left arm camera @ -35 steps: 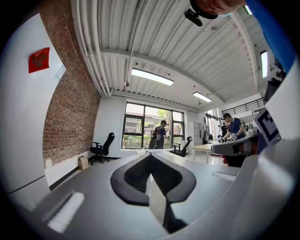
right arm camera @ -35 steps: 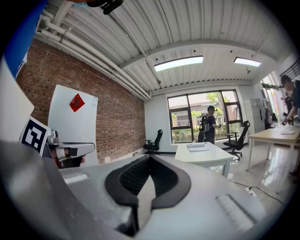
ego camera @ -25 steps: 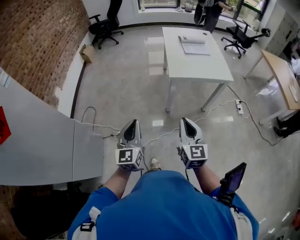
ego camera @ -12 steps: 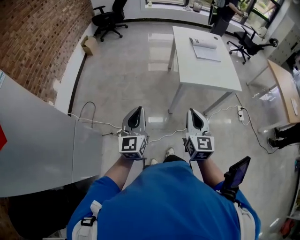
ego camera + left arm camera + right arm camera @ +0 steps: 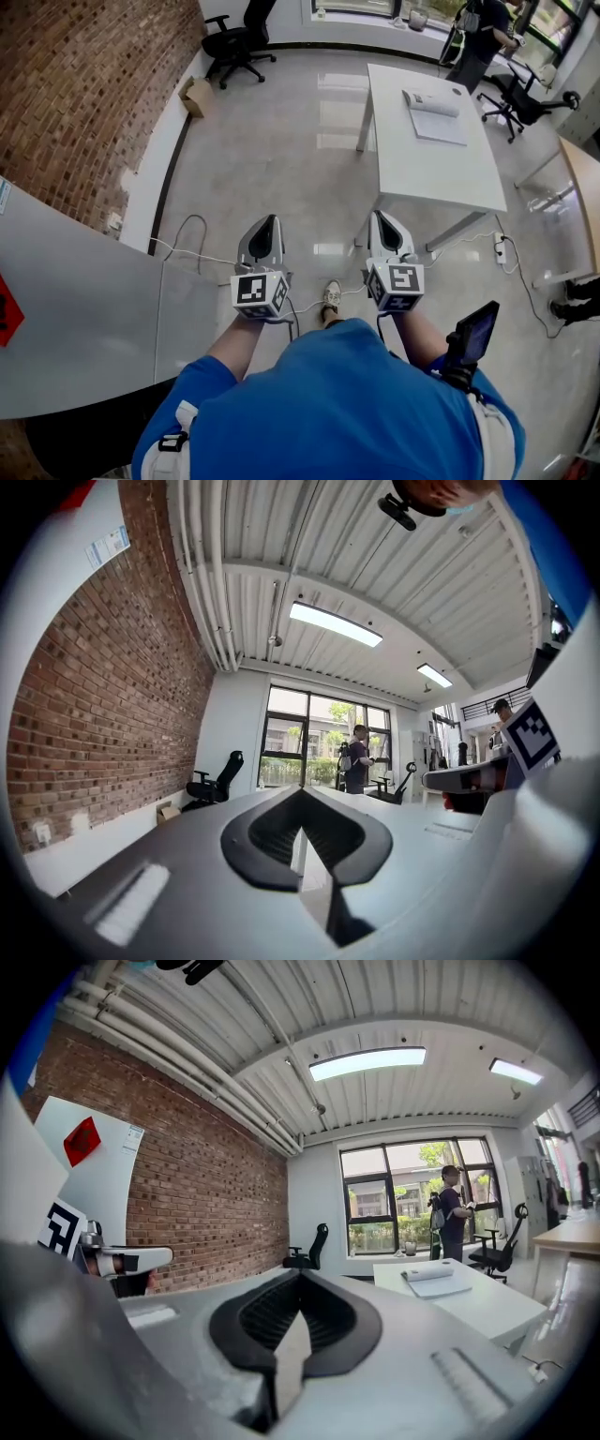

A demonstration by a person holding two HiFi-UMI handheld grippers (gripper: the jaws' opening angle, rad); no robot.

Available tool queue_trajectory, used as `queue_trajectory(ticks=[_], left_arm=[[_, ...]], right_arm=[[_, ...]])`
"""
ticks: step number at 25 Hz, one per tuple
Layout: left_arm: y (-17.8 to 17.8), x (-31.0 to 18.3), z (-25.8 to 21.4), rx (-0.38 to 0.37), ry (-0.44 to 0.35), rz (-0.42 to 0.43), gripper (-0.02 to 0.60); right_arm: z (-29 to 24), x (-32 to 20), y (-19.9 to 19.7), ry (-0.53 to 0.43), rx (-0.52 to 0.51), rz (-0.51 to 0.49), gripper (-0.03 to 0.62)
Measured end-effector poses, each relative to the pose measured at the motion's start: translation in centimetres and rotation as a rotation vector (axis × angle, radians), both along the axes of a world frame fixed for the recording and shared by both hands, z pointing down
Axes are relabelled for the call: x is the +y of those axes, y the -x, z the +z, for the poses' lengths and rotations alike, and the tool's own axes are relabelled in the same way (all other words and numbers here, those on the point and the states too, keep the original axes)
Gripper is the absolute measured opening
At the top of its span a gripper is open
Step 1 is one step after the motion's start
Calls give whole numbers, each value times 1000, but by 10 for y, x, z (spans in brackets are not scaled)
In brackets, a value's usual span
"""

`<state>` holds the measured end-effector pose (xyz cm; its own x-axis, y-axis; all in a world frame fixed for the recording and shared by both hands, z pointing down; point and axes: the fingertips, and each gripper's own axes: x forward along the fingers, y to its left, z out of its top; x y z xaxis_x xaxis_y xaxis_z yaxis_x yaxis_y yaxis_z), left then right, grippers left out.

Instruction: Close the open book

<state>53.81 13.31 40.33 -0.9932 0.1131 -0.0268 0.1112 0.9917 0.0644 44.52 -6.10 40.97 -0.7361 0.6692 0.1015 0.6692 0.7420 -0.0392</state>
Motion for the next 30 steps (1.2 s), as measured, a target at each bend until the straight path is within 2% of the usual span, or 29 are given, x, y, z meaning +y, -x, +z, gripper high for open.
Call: queue_trajectory(ticks=[10,19,27,30], left_arm=[[143,43,-9,22,4,23,6],[224,100,-9,15,-8,29,6],[317,175,-5,20,-22,144,6],[350,208,-12,5,-32,186,6]], right_arm=[[-4,42,128,29,23,28,-2],[6,85,202,15,44,70,0],[8,155,276,-13,72,181,0],[4,190,300,-23,46,205,-2]])
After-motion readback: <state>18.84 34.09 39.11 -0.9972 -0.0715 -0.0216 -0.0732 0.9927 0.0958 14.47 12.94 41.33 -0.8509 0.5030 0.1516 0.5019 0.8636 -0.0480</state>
